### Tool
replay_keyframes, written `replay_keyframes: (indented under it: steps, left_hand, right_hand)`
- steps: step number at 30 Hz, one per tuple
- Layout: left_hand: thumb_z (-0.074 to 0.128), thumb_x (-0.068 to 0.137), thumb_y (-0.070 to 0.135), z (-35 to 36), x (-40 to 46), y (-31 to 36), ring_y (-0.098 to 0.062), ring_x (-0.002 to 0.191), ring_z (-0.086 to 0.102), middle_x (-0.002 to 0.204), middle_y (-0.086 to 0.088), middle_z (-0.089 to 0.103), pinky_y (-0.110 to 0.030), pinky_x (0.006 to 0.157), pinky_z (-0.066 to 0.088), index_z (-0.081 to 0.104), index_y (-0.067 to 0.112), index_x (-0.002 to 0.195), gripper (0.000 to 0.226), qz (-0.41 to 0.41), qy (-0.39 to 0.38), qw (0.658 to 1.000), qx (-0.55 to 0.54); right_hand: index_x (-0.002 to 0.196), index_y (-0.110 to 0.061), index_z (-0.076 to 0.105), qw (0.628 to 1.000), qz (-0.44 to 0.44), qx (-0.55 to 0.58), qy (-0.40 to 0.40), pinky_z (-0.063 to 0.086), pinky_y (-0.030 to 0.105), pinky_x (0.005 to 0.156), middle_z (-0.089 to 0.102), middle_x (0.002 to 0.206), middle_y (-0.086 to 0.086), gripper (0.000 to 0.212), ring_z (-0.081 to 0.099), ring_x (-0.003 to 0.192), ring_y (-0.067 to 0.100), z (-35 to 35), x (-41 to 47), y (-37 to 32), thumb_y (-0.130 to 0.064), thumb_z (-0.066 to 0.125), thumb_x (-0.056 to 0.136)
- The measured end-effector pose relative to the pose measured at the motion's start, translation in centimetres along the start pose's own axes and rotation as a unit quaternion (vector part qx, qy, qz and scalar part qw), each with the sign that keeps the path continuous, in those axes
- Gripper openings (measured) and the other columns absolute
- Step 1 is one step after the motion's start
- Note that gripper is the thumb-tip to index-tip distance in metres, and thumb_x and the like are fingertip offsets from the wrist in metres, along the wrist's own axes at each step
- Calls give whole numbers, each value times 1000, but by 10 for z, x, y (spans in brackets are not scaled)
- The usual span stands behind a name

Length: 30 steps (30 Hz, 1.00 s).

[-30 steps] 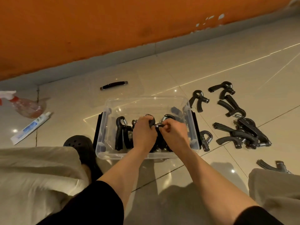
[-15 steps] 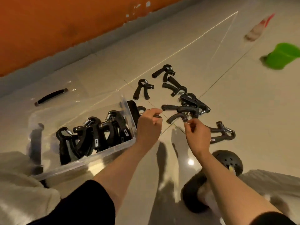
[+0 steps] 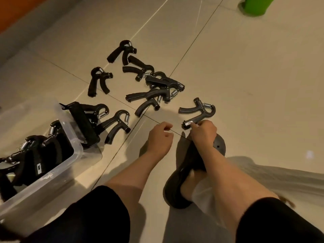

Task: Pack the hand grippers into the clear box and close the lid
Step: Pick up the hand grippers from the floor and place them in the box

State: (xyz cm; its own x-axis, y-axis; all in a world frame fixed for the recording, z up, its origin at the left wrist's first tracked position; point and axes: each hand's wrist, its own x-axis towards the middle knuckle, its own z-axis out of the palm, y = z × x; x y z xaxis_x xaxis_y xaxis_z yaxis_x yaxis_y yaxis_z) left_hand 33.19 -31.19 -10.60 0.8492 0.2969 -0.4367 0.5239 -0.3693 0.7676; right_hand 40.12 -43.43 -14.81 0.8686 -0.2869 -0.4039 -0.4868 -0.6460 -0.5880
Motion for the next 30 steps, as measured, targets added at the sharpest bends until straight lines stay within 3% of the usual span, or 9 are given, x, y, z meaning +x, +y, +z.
replay_keyframes:
  steps: [2,6,11,15,18,21,23,26,30]
  left_hand:
    - [50,92,7,7,7,-1,-16,108,57,123,-1,58,-36,95,51,58,19,120,32,-6,0,1000,3]
    - [50,90,7,8,19,-1,-17,105,58,117,1,59,-41,93,53,59,21,116,31,-15,9,1000,-4]
    - [51,89,5,-5,32,0,-20,102,60,114,-1,61,-41,91,54,62,18,112,29,-26,28,999,-30]
    - [51,90,4,-19,42,3,-21,102,59,114,-3,60,-39,91,53,61,16,113,29,-33,37,998,-39]
    - [54,91,9,-31,49,9,-16,101,58,121,-2,58,-40,91,53,58,17,119,30,-22,41,999,-19]
    - [59,90,21,-47,50,18,-11,101,55,122,0,53,-35,89,52,51,20,125,36,6,66,997,-37]
    - [62,88,31,-64,48,22,-12,102,58,120,-1,51,-33,89,52,50,25,125,39,25,103,992,-66]
    - [63,87,32,-95,39,18,-10,88,61,110,-4,58,-28,81,55,59,23,114,29,32,199,977,-66]
    - [67,84,18,-139,15,3,-16,82,61,86,0,65,-30,77,51,69,23,93,10,64,272,957,-75]
  right_hand:
    - [87,-3,57,1000,24,4,-6,36,28,63,60,88,11,21,50,74,20,1,11,2,-23,60,91]
    - [83,-2,57,998,48,-6,-30,32,25,52,56,82,9,27,55,77,21,10,32,-7,-28,64,88]
    - [99,-1,63,990,128,8,-66,42,30,64,64,96,10,32,63,92,28,24,54,-16,-28,66,84]
    - [100,-1,62,982,168,52,-62,52,35,72,66,100,14,29,64,88,29,28,52,-24,-22,65,81]
    - [107,-3,59,989,110,90,-38,46,31,71,65,103,12,32,62,92,26,33,36,-42,-23,66,83]
    - [107,-7,55,992,-27,101,-70,42,27,71,62,98,7,30,58,88,20,39,12,-69,-22,66,84]
    - [107,-11,54,984,-115,99,-88,47,30,73,61,95,2,33,59,86,19,41,-7,-90,-25,69,81]
    - [111,-17,53,970,-194,101,-106,56,38,79,66,98,1,39,65,86,20,44,-32,-116,-26,71,78]
    - [86,-24,45,948,-280,59,-138,56,47,68,67,82,3,29,68,71,26,48,-69,-141,-27,72,75]
